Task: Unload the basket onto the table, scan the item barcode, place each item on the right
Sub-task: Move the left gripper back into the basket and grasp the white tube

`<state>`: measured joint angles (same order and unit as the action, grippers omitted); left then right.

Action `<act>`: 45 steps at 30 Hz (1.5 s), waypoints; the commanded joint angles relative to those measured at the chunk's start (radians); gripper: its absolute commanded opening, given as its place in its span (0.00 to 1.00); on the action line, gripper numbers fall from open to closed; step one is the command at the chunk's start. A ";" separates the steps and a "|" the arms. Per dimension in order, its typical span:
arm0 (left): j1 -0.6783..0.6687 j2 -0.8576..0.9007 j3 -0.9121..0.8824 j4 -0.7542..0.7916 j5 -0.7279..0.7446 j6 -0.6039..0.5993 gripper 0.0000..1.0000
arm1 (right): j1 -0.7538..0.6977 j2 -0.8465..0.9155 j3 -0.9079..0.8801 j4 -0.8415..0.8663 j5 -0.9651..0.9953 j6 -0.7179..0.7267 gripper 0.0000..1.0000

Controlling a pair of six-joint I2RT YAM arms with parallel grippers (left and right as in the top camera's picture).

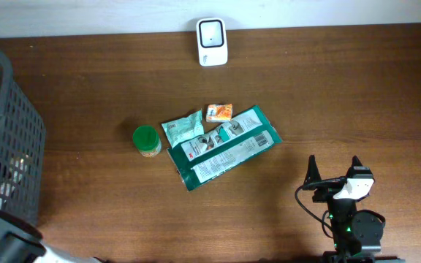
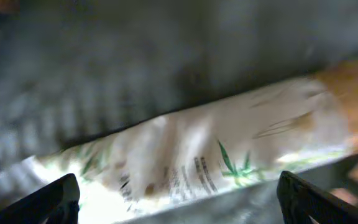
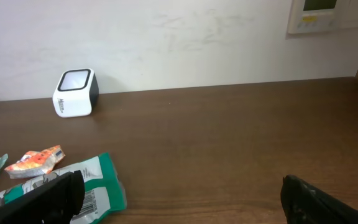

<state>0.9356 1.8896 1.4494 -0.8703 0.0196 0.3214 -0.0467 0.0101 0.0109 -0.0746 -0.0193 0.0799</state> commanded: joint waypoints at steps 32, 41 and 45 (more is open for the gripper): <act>-0.141 0.000 0.312 -0.032 0.072 0.031 0.24 | 0.007 -0.005 -0.005 -0.005 0.009 0.006 0.98; -0.297 -0.198 0.549 -0.024 0.025 0.004 0.24 | 0.007 -0.005 -0.005 -0.005 0.009 0.006 0.98; -0.320 -0.256 0.560 0.012 0.025 0.004 0.26 | 0.007 -0.005 -0.005 -0.005 0.009 0.006 0.98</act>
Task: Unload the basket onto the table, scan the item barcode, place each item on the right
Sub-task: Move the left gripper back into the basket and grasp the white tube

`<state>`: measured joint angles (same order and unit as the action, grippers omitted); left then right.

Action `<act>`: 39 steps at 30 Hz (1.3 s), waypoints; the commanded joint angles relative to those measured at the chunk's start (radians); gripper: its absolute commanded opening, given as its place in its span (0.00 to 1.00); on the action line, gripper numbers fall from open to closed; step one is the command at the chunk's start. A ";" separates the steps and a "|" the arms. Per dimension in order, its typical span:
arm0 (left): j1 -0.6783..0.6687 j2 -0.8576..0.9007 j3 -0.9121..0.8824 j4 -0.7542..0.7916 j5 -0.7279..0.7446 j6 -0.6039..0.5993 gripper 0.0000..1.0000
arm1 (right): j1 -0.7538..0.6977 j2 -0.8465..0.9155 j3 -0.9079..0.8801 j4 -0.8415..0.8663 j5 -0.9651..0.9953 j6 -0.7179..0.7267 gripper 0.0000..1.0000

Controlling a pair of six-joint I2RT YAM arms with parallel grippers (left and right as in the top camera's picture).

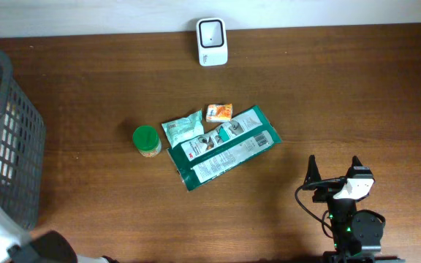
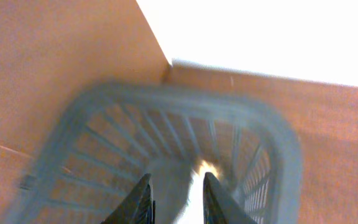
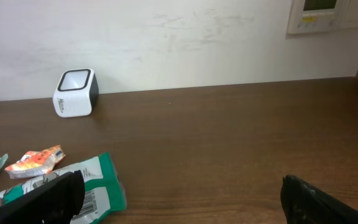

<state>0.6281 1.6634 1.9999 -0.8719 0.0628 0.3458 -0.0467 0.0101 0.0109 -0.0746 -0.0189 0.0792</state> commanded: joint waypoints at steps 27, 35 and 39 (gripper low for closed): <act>0.150 0.093 -0.369 0.008 -0.085 0.013 0.74 | 0.007 -0.005 -0.005 -0.005 0.008 0.007 0.98; 0.151 0.118 -0.410 0.037 -0.085 0.106 0.78 | 0.007 -0.005 -0.005 -0.005 0.008 0.007 0.98; 0.156 0.160 -0.410 0.036 -0.058 0.148 0.78 | 0.007 -0.005 -0.005 -0.005 0.008 0.007 0.98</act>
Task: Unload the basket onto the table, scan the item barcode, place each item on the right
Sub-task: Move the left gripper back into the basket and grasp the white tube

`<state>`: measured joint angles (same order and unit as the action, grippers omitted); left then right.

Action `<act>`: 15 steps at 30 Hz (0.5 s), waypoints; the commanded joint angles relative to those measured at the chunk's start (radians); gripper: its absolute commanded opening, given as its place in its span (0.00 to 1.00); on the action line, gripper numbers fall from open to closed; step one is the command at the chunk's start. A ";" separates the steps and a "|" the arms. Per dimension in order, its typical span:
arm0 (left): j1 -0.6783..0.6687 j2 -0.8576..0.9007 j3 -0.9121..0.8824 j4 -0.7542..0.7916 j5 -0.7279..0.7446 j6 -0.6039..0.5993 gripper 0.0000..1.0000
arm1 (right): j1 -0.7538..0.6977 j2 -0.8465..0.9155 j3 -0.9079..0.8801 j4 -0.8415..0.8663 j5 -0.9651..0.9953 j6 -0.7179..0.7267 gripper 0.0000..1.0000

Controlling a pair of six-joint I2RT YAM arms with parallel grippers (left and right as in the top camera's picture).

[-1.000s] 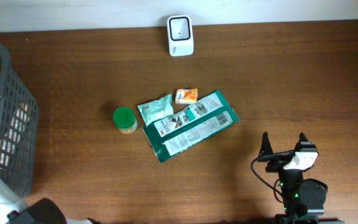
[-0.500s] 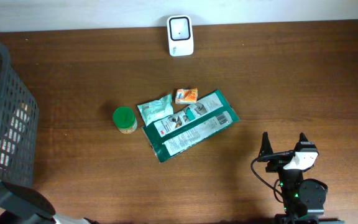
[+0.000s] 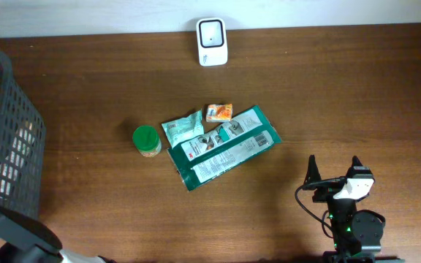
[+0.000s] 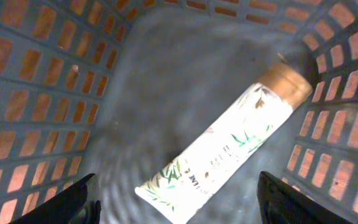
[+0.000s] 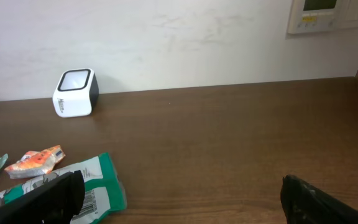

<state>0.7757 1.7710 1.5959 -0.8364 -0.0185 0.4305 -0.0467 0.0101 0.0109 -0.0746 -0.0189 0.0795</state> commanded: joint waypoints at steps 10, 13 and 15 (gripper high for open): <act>0.014 0.212 -0.006 -0.010 0.161 0.243 0.77 | 0.007 -0.005 -0.005 -0.005 0.008 0.007 0.98; 0.014 0.251 -0.006 -0.014 0.162 0.253 0.77 | 0.007 -0.005 -0.005 -0.005 0.008 0.007 0.98; 0.014 0.277 -0.006 -0.014 0.162 0.253 0.77 | 0.007 -0.005 -0.005 -0.005 0.008 0.007 0.98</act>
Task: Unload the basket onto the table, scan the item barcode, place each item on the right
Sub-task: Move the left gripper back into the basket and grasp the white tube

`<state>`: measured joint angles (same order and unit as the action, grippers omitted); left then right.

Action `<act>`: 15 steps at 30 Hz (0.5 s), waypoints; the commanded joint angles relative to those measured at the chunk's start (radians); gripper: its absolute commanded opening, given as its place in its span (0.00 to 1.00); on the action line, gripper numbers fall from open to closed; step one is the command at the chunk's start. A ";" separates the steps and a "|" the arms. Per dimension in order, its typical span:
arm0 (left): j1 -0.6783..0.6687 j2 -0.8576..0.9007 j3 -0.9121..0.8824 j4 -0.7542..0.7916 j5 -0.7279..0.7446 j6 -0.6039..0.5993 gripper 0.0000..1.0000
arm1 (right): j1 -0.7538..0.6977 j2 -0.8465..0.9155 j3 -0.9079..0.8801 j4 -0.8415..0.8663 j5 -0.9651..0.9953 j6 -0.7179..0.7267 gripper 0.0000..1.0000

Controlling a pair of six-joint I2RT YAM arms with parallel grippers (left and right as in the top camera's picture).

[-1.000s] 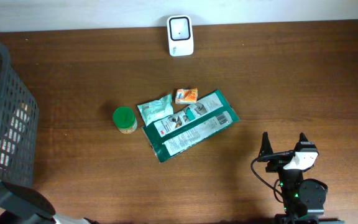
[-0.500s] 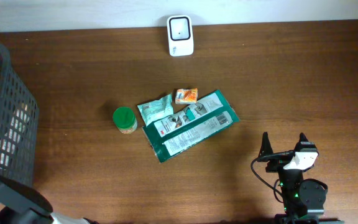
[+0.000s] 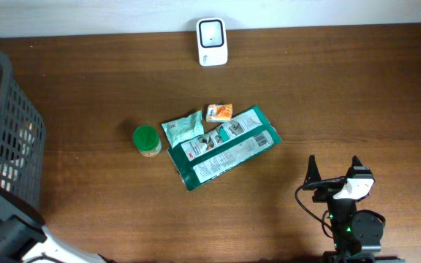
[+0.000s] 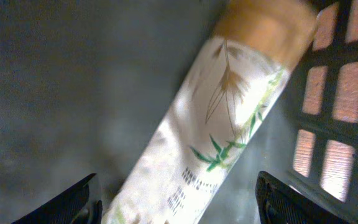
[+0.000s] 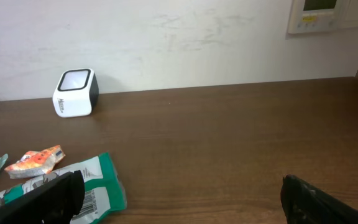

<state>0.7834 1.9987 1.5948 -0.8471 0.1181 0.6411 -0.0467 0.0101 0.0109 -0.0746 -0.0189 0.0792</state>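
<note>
A white tube (image 4: 216,124) with green leaf print and a tan cap lies on the floor of the grey basket (image 3: 13,131). My left gripper (image 4: 176,208) is down inside the basket, open, its fingers on either side of the tube's lower end without touching it. The white barcode scanner (image 3: 212,32) with a dark window stands at the table's far edge and also shows as the scanner (image 5: 75,93) by the wall. My right gripper (image 3: 335,175) rests open near the front right, holding nothing.
Mid-table lie a green-lidded jar (image 3: 146,140), a teal pouch (image 3: 183,130), an orange packet (image 3: 219,112) and a large green-and-white bag (image 3: 224,147). The basket's slatted wall (image 4: 340,93) rises close on the right of the tube.
My left gripper has come down closer to the tube in the basket, which now fills the left wrist view between the open fingers. The right arm and the table items have not moved.
My left gripper was first open low in the basket, close over the tube. Then it was above the basket with its fingers close together. Then it was open inside the basket with the whole tube in view, and now sits close over it.
</note>
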 commanded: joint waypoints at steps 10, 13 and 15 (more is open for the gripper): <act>0.007 0.143 -0.010 -0.006 0.054 0.079 0.61 | 0.007 -0.005 -0.005 -0.005 0.008 0.007 0.99; 0.007 0.145 -0.010 -0.002 0.054 0.079 0.47 | 0.007 -0.005 -0.005 -0.005 0.008 0.007 0.98; 0.007 0.145 -0.010 -0.002 0.051 0.079 0.34 | 0.007 -0.005 -0.005 -0.005 0.008 0.007 0.98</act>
<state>0.7849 2.1174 1.5932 -0.8436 0.1596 0.7170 -0.0467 0.0101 0.0109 -0.0746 -0.0189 0.0788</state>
